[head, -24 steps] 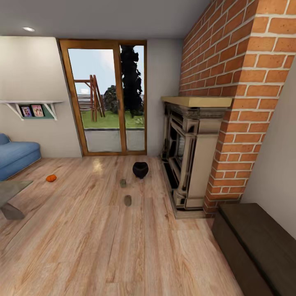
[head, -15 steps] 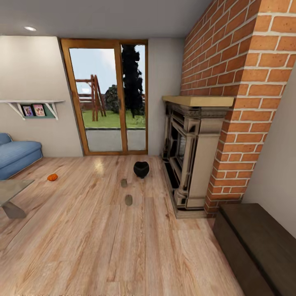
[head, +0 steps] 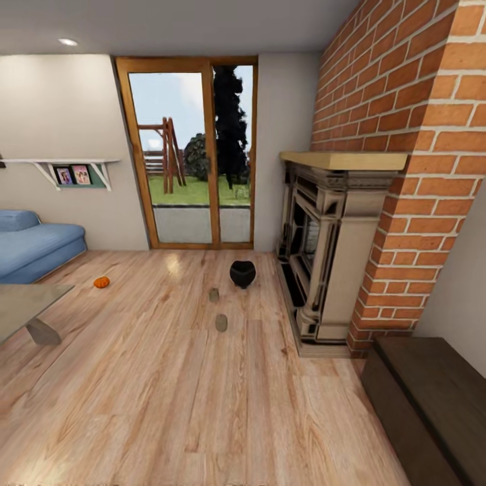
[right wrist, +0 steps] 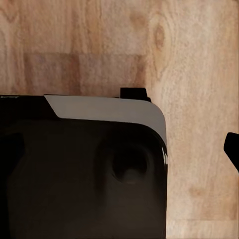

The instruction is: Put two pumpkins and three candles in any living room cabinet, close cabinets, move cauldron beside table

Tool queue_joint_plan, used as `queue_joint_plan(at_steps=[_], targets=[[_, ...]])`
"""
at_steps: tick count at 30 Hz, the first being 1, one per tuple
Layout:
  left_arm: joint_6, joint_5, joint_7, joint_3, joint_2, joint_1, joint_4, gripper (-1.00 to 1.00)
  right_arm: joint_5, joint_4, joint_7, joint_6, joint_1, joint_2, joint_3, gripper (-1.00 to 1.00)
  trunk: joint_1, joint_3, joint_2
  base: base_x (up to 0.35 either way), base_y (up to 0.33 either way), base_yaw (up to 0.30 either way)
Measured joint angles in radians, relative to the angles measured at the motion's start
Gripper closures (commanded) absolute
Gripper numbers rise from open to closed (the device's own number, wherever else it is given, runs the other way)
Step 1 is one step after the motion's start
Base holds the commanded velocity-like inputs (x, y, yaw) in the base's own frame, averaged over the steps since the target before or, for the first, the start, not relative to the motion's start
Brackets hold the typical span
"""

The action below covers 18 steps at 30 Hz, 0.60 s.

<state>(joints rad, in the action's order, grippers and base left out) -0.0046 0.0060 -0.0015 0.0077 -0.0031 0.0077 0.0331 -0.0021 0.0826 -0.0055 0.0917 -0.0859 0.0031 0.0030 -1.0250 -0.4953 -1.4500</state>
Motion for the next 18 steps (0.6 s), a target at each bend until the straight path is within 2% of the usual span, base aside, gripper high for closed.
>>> queue_joint_plan(at_steps=[18], targets=[[0.000,0.000,0.000,0.000,0.000,0.000,0.001,-1.00,-0.001,-0.002,-0.002,-0.005,0.000,0.000,0.000,-1.00,0.000,-0.027,0.000,0.000,0.000,0.128]])
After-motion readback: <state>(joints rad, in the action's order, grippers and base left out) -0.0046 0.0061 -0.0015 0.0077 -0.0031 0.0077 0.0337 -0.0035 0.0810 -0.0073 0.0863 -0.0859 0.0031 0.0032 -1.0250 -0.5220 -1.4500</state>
